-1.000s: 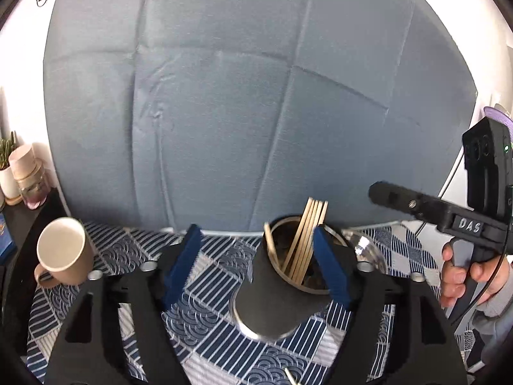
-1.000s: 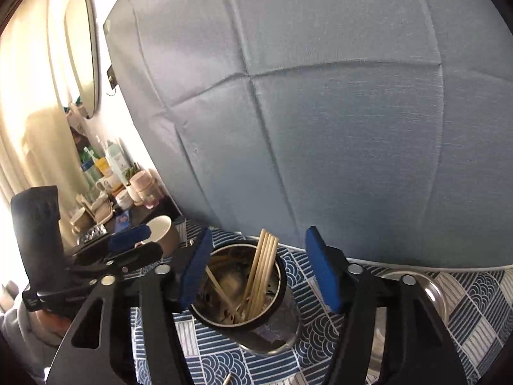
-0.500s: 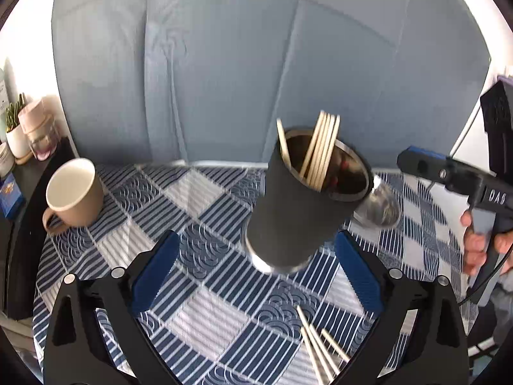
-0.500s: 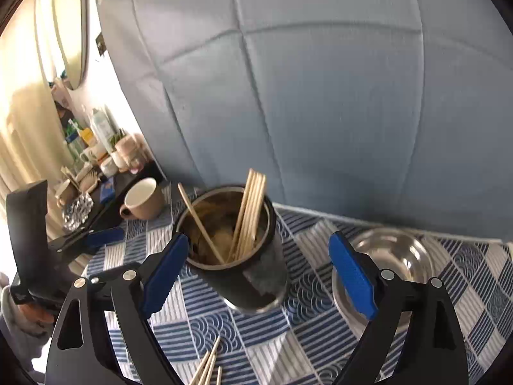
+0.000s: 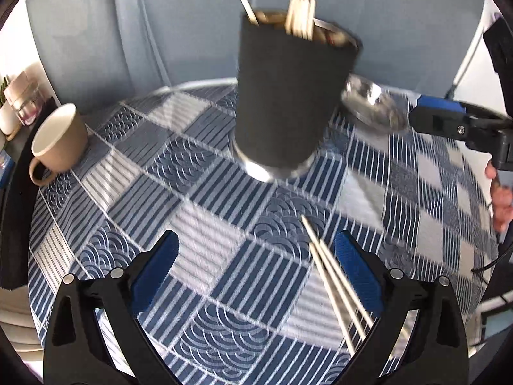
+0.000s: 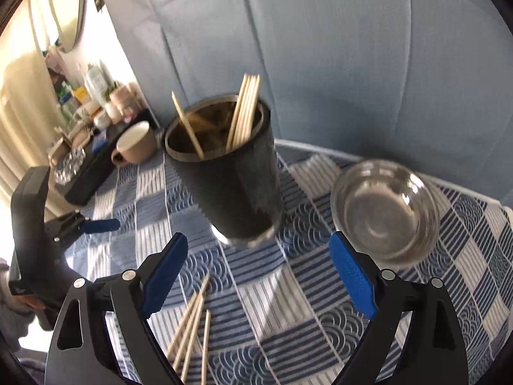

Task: Organize utensils
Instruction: 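Withdraw both open tools from the holder down to the remaining chopsticks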

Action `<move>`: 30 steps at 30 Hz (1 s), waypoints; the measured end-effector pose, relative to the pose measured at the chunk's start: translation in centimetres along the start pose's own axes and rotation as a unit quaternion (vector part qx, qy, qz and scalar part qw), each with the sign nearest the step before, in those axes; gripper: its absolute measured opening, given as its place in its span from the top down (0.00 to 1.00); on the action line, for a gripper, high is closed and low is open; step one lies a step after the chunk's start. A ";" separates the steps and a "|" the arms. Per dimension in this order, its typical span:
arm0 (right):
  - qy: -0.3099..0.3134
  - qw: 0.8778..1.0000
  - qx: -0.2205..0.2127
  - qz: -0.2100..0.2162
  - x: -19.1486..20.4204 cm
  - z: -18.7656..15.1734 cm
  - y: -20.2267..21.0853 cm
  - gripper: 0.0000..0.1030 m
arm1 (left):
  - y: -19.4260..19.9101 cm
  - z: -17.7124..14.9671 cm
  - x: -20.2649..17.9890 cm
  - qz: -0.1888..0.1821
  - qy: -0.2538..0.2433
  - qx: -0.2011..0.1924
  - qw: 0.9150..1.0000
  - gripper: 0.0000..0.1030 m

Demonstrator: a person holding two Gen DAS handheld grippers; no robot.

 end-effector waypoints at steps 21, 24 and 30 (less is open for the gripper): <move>0.102 0.981 0.165 0.025 5.4 -17.6 0.4 0.17 | -1.0 -8.7 -4.7 -0.020 -0.020 0.087 0.996 0.07; 0.110 0.978 0.177 0.013 5.6 -18.4 0.1 0.18 | -1.3 -9.2 -5.4 -0.014 -0.035 0.097 0.995 0.07; 0.108 0.974 0.199 -0.001 5.4 -18.9 -0.6 0.26 | -1.9 -10.3 -5.7 0.000 -0.053 0.119 0.992 0.07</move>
Point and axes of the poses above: each gripper's, at about its wrist camera, not at the fingertips, and y roughly against the way its jaws point, x to its left, z to its top, the point moved 10 cm from there along -y, roughly the way its jaws point, and after that the axes turned 4 degrees about -x, right-handed, at the moved point
